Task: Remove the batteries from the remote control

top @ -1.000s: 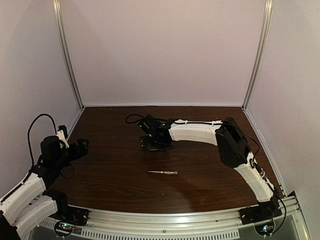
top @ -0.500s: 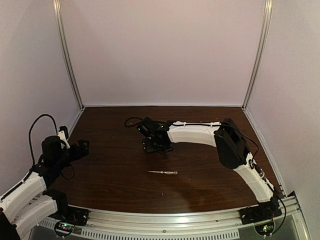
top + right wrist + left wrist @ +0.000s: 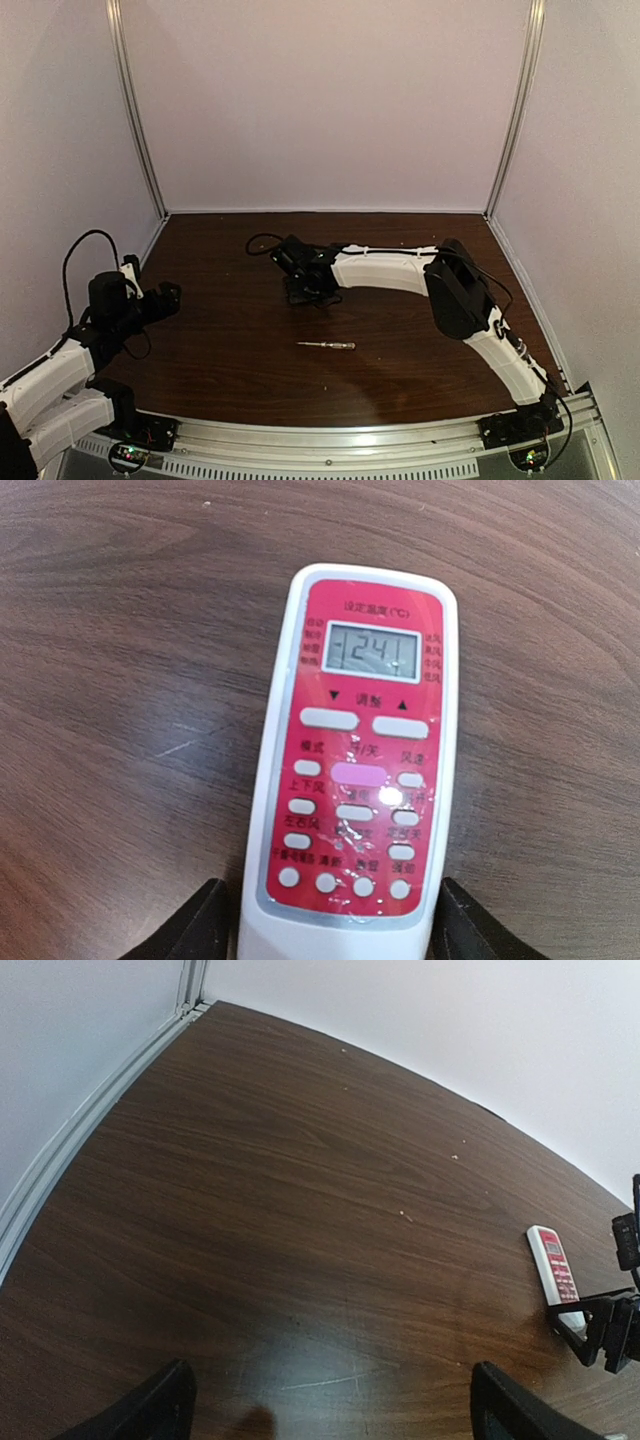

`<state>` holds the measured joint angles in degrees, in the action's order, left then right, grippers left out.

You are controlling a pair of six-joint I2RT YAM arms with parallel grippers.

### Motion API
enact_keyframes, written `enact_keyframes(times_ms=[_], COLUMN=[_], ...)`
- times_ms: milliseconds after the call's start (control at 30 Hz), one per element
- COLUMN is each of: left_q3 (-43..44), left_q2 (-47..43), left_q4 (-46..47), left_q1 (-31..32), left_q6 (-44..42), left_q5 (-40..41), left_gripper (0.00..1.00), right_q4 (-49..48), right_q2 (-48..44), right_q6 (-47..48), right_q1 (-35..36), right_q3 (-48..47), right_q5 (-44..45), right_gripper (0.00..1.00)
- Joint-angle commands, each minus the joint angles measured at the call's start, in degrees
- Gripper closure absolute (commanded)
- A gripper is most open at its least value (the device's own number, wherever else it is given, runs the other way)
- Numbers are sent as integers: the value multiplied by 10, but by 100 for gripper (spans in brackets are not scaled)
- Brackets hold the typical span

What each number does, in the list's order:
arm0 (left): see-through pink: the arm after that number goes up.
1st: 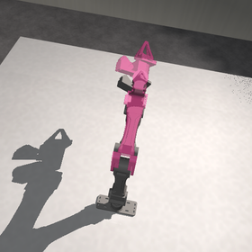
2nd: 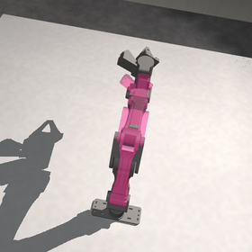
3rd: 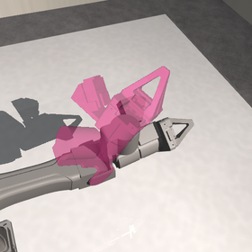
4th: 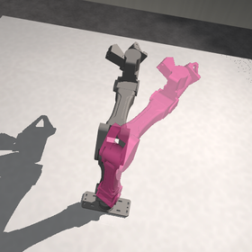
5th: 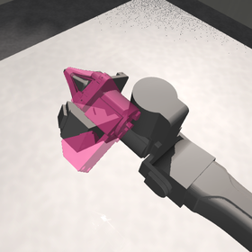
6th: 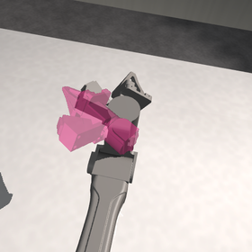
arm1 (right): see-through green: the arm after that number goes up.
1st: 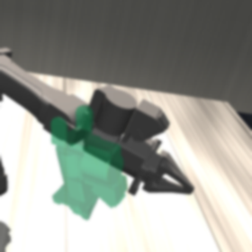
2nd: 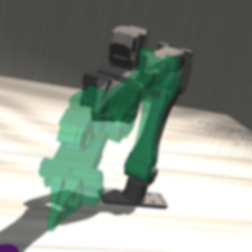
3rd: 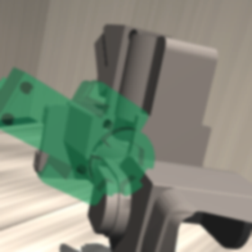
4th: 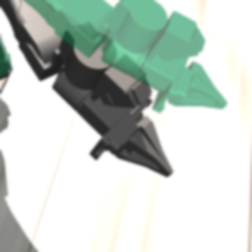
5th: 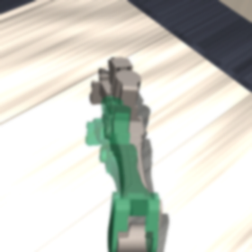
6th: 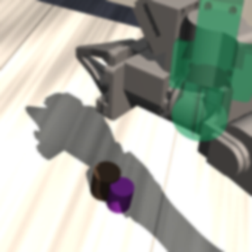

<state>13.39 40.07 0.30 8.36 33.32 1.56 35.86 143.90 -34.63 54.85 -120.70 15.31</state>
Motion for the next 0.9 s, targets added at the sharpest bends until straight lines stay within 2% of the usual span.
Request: enact_keyframes(times_ms=[0, 300, 467, 867], left_q3=[2, 5, 6, 2], left_q2=[6, 14, 18, 25], left_q4=[31, 35, 35, 64], left_q1=[3, 3, 3, 3], left_q6=[-3, -4, -4, -9], left_q5=[4, 7, 6, -16], left_gripper=[3, 3, 3, 3], right_q4=[17, 14, -22, -154], right_q2=[36, 27, 0, -181], right_q6=[4, -3, 13, 72], right_q1=[3, 2, 2, -13], right_q3=[-11, 7, 48, 243], right_q5=[17, 32, 29, -4], right_gripper=[35, 47, 53, 58])
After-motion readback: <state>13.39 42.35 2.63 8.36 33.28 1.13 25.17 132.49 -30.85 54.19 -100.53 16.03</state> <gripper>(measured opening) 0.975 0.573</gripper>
